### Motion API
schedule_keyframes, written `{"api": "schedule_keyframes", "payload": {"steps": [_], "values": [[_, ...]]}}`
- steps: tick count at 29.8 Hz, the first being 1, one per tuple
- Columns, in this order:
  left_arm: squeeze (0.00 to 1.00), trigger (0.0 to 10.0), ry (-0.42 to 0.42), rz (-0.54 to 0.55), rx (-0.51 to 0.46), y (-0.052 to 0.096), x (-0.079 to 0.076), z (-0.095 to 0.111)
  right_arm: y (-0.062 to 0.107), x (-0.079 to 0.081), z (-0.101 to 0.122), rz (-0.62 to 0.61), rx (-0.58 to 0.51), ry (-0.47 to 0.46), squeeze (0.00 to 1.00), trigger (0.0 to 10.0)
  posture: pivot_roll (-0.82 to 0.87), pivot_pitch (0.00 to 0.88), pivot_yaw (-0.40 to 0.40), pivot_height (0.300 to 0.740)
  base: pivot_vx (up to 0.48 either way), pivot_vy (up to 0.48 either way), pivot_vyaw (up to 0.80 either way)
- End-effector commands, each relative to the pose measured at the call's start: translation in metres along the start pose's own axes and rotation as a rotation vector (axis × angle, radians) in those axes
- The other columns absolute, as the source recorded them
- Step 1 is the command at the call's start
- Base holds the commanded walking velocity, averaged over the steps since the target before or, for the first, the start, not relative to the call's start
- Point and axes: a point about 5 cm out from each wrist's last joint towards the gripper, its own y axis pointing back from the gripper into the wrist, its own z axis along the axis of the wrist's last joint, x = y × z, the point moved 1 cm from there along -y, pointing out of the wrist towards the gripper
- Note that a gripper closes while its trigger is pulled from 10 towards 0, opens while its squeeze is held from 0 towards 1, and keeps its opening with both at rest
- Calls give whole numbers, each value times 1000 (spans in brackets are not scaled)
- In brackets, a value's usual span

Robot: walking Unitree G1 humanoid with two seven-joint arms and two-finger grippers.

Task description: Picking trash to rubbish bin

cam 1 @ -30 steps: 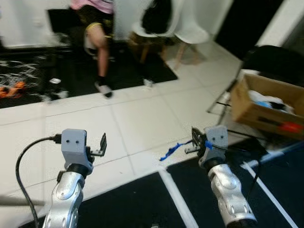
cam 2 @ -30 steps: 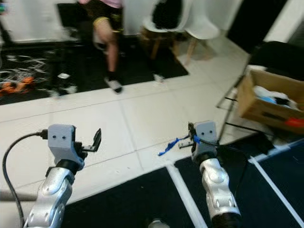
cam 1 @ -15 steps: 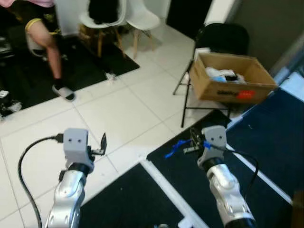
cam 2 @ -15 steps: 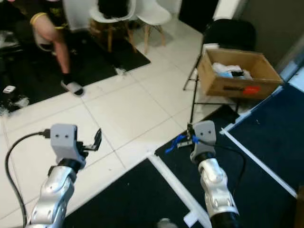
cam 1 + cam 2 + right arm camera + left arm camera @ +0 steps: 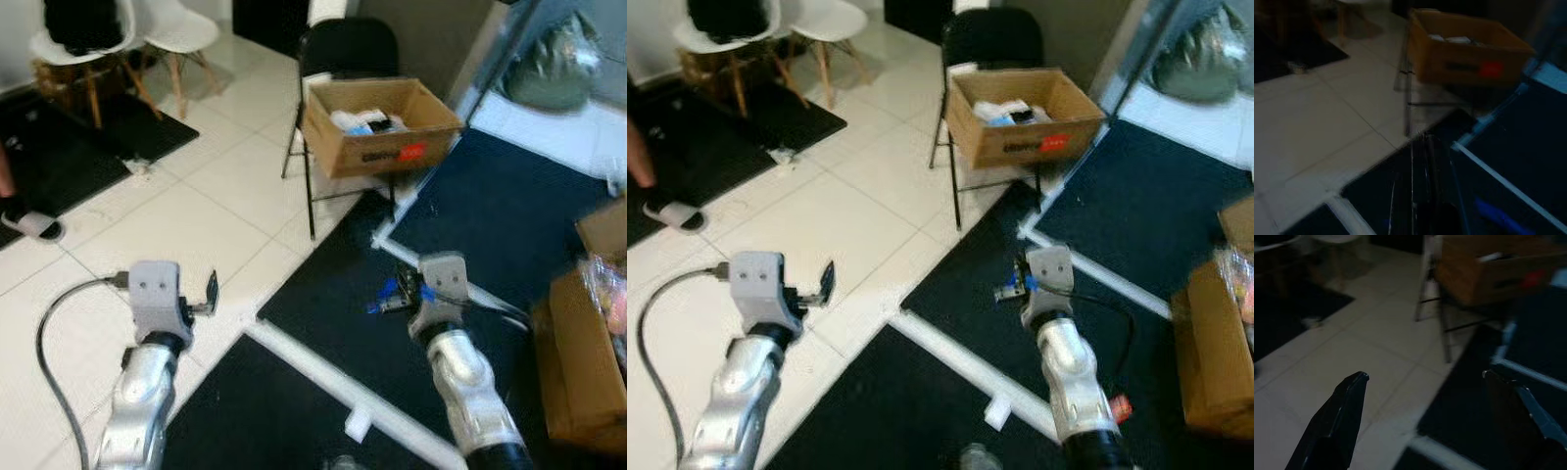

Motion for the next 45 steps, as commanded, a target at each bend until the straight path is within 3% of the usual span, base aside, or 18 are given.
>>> {"api": "schedule_keyframes", "payload": {"steps": [1, 21, 33, 45], "values": [[0, 10000, 11, -12, 26, 3, -4, -6, 2, -4, -2, -18, 6, 2, 0, 10000, 24, 162, -48, 740, 0, 0, -800], [0, 10000, -14, 51, 60, 3, 4, -13, 3, -18, -16, -91, 79, -61, 0, 10000, 22, 130, -53, 740, 0, 0, -800], [0, 10000, -11, 20, 81, -4, 5, -12, 7, -6, -31, -94, 128, -137, 0, 10000, 86, 116, 36, 740, 0, 0, 0], [0, 10000, -38, 6, 68, -5, 8, -12, 9, -6, -40, -133, 138, -210, 0, 10000, 168, 106, 79, 740, 0, 0, 0]]}}
